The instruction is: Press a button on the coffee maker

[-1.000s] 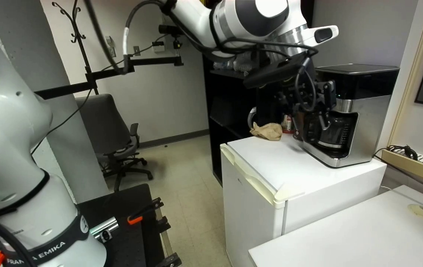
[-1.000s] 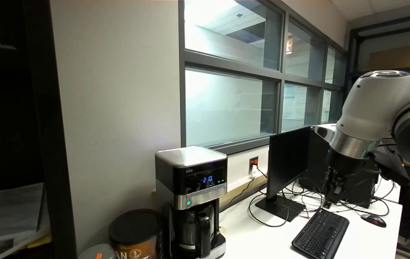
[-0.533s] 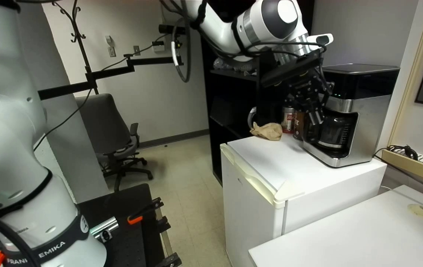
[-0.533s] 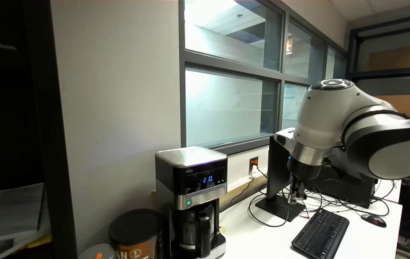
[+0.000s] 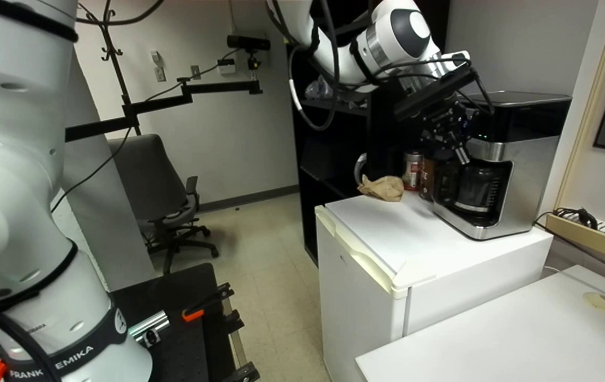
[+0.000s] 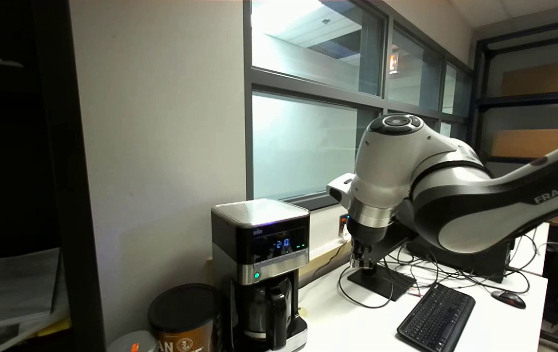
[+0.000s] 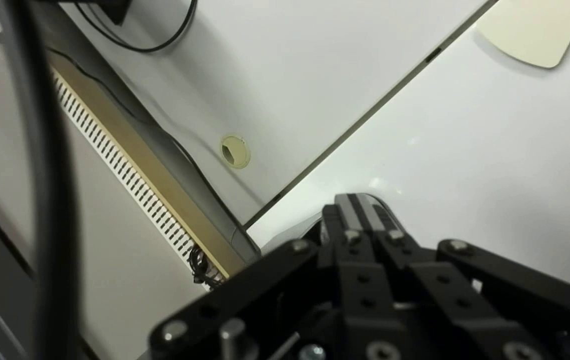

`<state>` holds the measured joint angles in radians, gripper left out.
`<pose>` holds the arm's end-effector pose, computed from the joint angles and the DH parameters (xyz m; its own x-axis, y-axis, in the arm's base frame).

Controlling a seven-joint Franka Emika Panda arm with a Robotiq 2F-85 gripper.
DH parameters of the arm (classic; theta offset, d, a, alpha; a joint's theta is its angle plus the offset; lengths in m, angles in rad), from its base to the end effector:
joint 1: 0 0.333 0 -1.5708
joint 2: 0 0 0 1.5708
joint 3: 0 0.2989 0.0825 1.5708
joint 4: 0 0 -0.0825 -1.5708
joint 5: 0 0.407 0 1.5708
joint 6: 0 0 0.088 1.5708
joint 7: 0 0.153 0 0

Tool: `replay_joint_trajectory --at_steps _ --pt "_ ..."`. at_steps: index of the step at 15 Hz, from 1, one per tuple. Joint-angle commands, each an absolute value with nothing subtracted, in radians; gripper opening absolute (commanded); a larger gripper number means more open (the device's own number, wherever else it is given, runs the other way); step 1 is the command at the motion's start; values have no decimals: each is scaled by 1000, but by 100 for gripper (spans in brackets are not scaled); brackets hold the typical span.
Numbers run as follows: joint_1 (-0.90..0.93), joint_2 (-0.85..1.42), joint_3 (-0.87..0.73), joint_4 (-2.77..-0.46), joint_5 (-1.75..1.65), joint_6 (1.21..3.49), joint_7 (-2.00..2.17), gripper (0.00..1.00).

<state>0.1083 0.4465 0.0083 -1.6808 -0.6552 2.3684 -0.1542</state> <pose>0.7177 0.0567 0.3021 0.7634 0.6451 0.0341 0.5351 -0.6610 0.5260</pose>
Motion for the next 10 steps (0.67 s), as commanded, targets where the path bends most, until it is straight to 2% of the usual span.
replay_joint_trajectory --at_steps 1,10 --pt "140 561 -2 -1512 -696 2328 -207 0" --pt "187 701 -7 -1316 -716 2335 -278 0"
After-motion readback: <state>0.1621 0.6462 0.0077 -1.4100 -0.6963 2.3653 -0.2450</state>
